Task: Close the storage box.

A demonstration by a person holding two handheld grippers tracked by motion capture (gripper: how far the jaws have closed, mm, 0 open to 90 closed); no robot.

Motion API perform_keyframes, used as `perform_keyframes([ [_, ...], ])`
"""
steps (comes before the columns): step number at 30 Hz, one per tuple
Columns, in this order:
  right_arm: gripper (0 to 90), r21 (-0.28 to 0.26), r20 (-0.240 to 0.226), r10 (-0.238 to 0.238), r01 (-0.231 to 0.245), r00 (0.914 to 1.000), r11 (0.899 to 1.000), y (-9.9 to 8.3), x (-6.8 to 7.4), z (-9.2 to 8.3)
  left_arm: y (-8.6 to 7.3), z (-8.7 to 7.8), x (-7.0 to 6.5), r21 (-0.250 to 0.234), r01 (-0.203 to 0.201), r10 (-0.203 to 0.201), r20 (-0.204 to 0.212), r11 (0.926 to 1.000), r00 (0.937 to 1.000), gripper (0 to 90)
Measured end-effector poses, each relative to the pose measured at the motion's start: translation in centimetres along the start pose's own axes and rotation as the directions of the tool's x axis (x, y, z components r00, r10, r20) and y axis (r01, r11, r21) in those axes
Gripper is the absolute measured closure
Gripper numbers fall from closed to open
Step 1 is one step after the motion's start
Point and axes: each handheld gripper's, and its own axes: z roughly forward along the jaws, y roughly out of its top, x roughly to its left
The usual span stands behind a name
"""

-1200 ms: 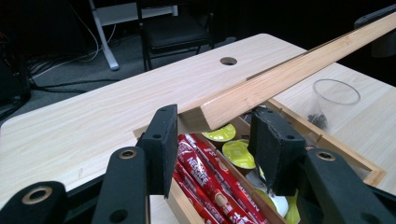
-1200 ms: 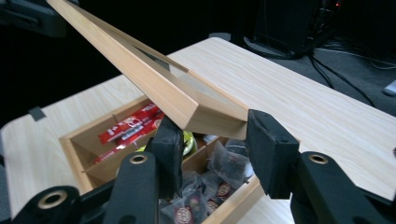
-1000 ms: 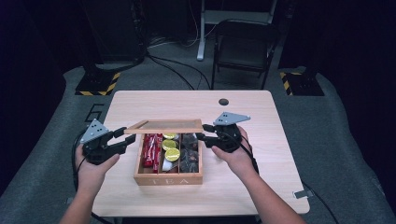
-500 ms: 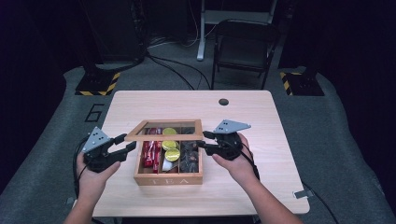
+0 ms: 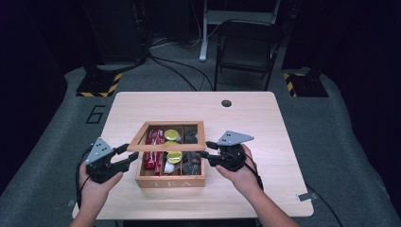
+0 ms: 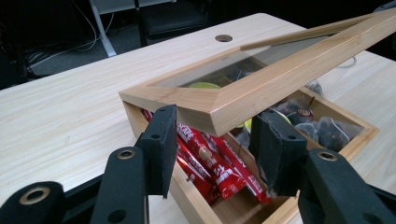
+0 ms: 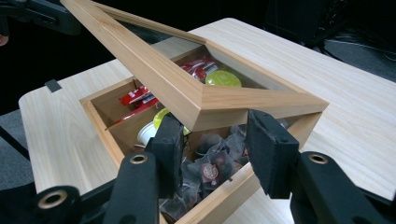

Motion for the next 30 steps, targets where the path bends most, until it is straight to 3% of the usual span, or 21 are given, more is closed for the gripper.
perform_keyframes([
  [14, 57.3, 0.017, -0.010, -0.002, 0.002, 0.9999, 1.000, -2.4, 0.9, 0.3, -2.4, 0.5, -0.5, 0.023, 0.000, 0.000, 0.001, 0.9997, 1.0000, 51.2],
  [20, 57.3, 0.019, -0.010, 0.007, -0.007, 0.9999, 1.000, -2.9, 1.1, 0.3, -2.9, 0.7, -0.6, 0.010, 0.012, -0.012, 0.004, 0.9999, 0.9999, 51.2],
  [30, 56.9, 0.028, -0.009, -0.007, 0.007, 0.9999, 1.000, -3.9, 1.3, 0.7, -4.0, 0.8, -0.5, 0.027, 0.030, -0.031, 0.033, 0.9992, 0.9990, 51.2],
])
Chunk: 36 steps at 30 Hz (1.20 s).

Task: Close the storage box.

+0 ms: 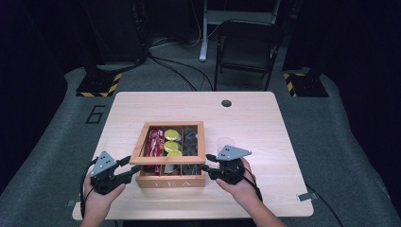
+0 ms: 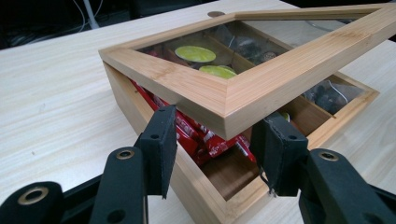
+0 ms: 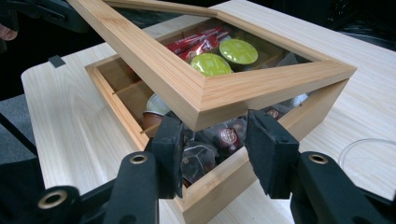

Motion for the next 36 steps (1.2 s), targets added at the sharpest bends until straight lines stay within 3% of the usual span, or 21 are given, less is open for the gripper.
perform_keyframes([
  [7, 56.8, -0.003, -0.005, 0.017, -0.017, 0.9998, 1.000, -0.6, 0.0, 0.3, -0.5, 0.2, -0.1, 0.005, 0.000, 0.000, -0.002, 1.0000, 1.0000, 51.2],
  [13, 56.8, 0.016, -0.020, 0.024, -0.024, 0.9995, 1.000, -1.2, 0.0, 0.5, -1.0, 0.3, 0.0, 0.036, -0.027, 0.027, 0.011, 0.9990, 0.9996, 51.2],
  [18, 56.8, 0.036, -0.033, 0.007, -0.005, 0.9994, 0.999, -1.6, 0.1, 0.9, -1.5, 0.5, 0.0, 0.056, 0.001, -0.003, 0.039, 0.9984, 0.9992, 51.2],
  [28, 56.7, 0.073, -0.052, -0.004, 0.007, 0.9987, 0.997, -2.2, 0.2, 1.5, -2.2, 0.9, 0.0, 0.091, -0.003, -0.002, 0.054, 0.9958, 0.9985, 51.2],
  [36, 53.5, 0.091, -0.053, 0.026, -0.021, 0.9983, 0.996, -2.5, 0.4, 1.6, -2.5, 1.0, 0.0, 0.112, 0.002, -0.009, 0.060, 0.9937, 0.9981, 49.6],
])
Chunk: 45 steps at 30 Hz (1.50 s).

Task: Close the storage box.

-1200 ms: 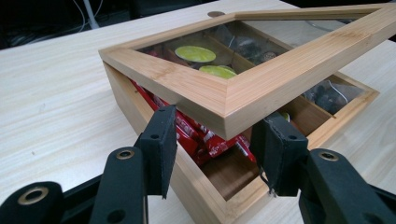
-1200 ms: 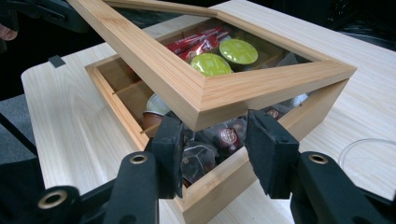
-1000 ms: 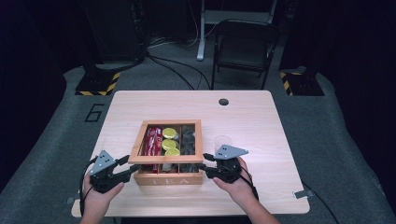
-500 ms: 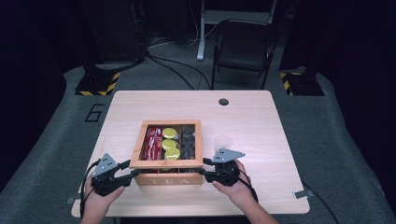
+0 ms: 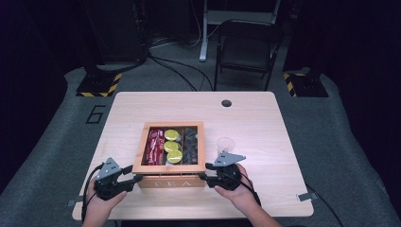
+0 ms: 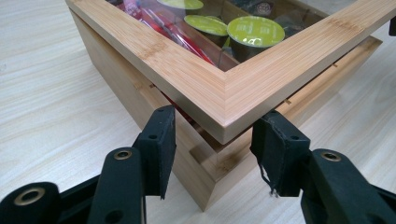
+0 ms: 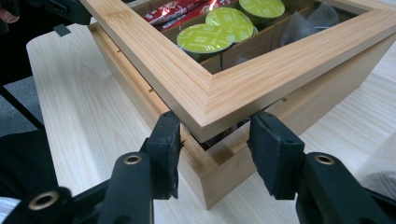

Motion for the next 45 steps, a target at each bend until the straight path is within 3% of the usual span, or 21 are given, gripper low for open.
perform_keyframes([
  [8, 52.6, 0.016, -0.009, -0.001, 0.001, 1.0000, 1.000, -0.1, 0.0, 0.3, -0.1, 0.1, 0.1, 0.021, -0.023, 0.024, -0.005, 0.9995, 0.9997, 46.8],
  [10, 52.2, 0.031, -0.009, 0.001, 0.000, 1.0000, 1.000, -0.2, 0.0, 0.4, -0.1, 0.3, 0.2, 0.049, -0.007, 0.006, 0.008, 0.9988, 0.9999, 44.6],
  [15, 52.0, 0.054, -0.020, -0.009, 0.010, 0.9998, 0.999, -0.3, -0.1, 0.5, -0.1, 0.4, 0.1, 0.069, -0.011, 0.010, 0.013, 0.9976, 0.9999, 44.4],
  [17, 51.6, 0.063, -0.025, 0.020, -0.018, 0.9995, 0.998, -0.3, -0.1, 0.6, -0.1, 0.5, 0.0, 0.068, -0.015, 0.014, 0.016, 0.9976, 0.9998, 43.5],
  [21, 51.5, 0.083, -0.023, -0.006, 0.008, 0.9997, 0.997, -0.4, -0.2, 0.8, -0.1, 0.8, -0.3, 0.099, -0.035, 0.033, 0.013, 0.9945, 0.9994, 41.2],
  [22, 47.5, 0.097, -0.018, -0.014, 0.016, 0.9997, 0.995, -0.5, -0.1, 0.9, -0.1, 0.9, -0.3, 0.115, -0.030, 0.028, 0.020, 0.9929, 0.9994, 40.1],
  [25, 45.0, 0.103, -0.020, -0.002, 0.004, 0.9998, 0.995, -0.5, -0.1, 0.9, -0.2, 1.0, -0.2, 0.109, -0.022, 0.020, 0.021, 0.9938, 0.9996, 34.7],
  [26, 40.3, 0.080, -0.018, 0.008, -0.007, 0.9998, 0.997, -0.5, -0.4, 0.8, 0.0, 0.5, 0.1, 0.076, -0.007, 0.004, 0.028, 0.9971, 0.9996, 34.5],
  [27, 40.3, 0.080, -0.018, 0.008, -0.007, 0.9998, 0.997, -0.5, -0.4, 0.8, 0.0, 0.5, 0.1, 0.076, -0.007, 0.004, 0.028, 0.9971, 0.9996, 33.3],
  [28, 38.9, 0.039, -0.034, 0.027, -0.026, 0.9990, 0.999, -0.2, -0.6, 0.4, 0.1, 0.2, 0.2, 0.053, 0.018, -0.019, 0.017, 0.9985, 0.9997, 32.3],
  [31, 38.9, 0.021, -0.026, 0.030, -0.029, 0.9992, 0.999, -0.1, -0.8, 0.1, 0.2, 0.0, 0.4, 0.049, 0.031, -0.032, 0.019, 0.9983, 0.9993, 32.3],
  [39, 39.2, 0.025, -0.003, 0.033, -0.033, 0.9995, 0.999, 0.0, -0.8, 0.1, 0.3, 0.2, 0.2, 0.045, 0.006, -0.007, 0.022, 0.9990, 0.9997, 33.0],
  [45, 39.1, 0.010, 0.002, 0.032, -0.032, 0.9995, 0.999, 0.1, -0.9, 0.0, 0.5, -0.2, 0.5, 0.012, 0.025, -0.025, 0.010, 0.9996, 0.9996, 34.2],
])
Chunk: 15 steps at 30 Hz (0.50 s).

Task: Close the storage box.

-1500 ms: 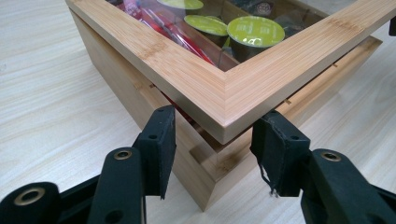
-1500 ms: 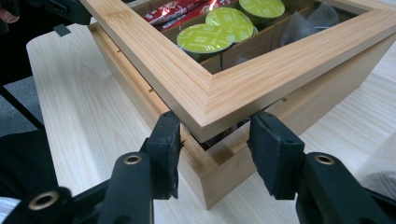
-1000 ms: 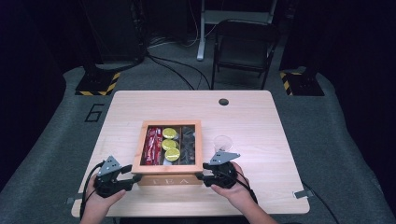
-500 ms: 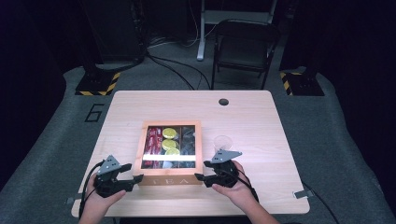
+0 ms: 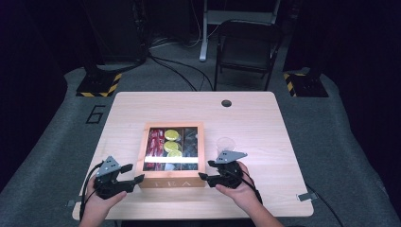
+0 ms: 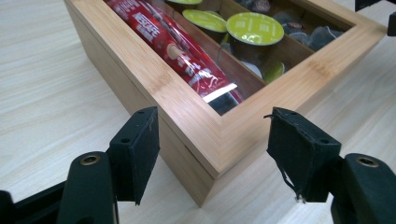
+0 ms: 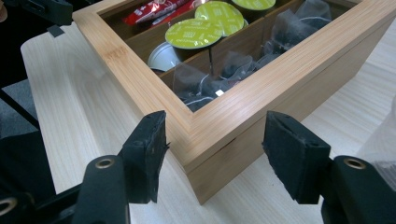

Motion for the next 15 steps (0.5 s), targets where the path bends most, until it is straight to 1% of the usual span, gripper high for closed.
perform_keyframes([
  [2, 39.1, -0.004, 0.009, 0.009, -0.009, 0.9999, 1.000, 0.0, -0.1, -0.1, 0.1, -0.1, 0.3, -0.023, 0.016, -0.016, -0.013, 0.9996, 0.9998, 34.2],
  [3, 39.1, -0.005, 0.011, 0.009, -0.009, 0.9999, 1.000, 0.0, -0.1, -0.2, 0.1, -0.2, 0.3, -0.022, 0.025, -0.025, -0.011, 0.9995, 0.9996, 34.2],
  [4, 39.0, -0.006, 0.015, 0.000, 0.000, 0.9999, 1.000, 0.0, -0.2, -0.2, 0.1, -0.2, 0.5, -0.029, 0.023, -0.023, -0.017, 0.9993, 0.9996, 34.2],
  [6, 39.0, -0.005, 0.020, 0.002, -0.002, 0.9998, 1.000, 0.0, -0.3, -0.4, 0.1, -0.2, 0.6, -0.029, 0.026, -0.027, -0.019, 0.9993, 0.9995, 34.2],
  [8, 38.7, -0.015, 0.034, 0.001, 0.000, 0.9994, 1.000, -0.1, -0.6, -0.6, 0.2, -0.3, 1.0, -0.032, 0.038, -0.039, -0.029, 0.9988, 0.9988, 34.2],
  [9, 38.4, -0.016, 0.039, 0.013, -0.012, 0.9992, 1.000, -0.1, -0.7, -0.7, 0.2, -0.3, 1.0, -0.032, 0.038, -0.039, -0.029, 0.9988, 0.9988, 34.2],
  [11, 38.2, -0.017, 0.043, 0.018, -0.017, 0.9989, 1.000, -0.1, -0.8, -0.8, 0.1, -0.3, 1.3, -0.038, 0.047, -0.049, -0.040, 0.9982, 0.9980, 34.2],
  [12, 38.0, -0.021, 0.045, 0.007, -0.006, 0.9989, 1.000, -0.2, -1.0, -0.9, 0.1, -0.4, 1.5, -0.039, 0.056, -0.058, -0.045, 0.9977, 0.9973, 34.2],
  [13, 38.0, -0.022, 0.051, 0.021, -0.020, 0.9985, 1.000, -0.2, -1.1, -1.0, 0.0, -0.3, 1.6, -0.052, 0.068, -0.070, -0.054, 0.9963, 0.9961, 34.2],
  [14, 37.7, -0.026, 0.055, 0.033, -0.032, 0.9979, 0.999, -0.2, -1.3, -1.2, 0.0, -0.4, 2.0, -0.050, 0.077, -0.079, -0.054, 0.9958, 0.9954, 34.2],
  [15, 37.7, -0.026, 0.055, 0.033, -0.032, 0.9979, 0.999, -0.2, -1.3, -1.2, 0.0, -0.4, 2.0, -0.050, 0.077, -0.079, -0.054, 0.9958, 0.9954, 34.2],
])
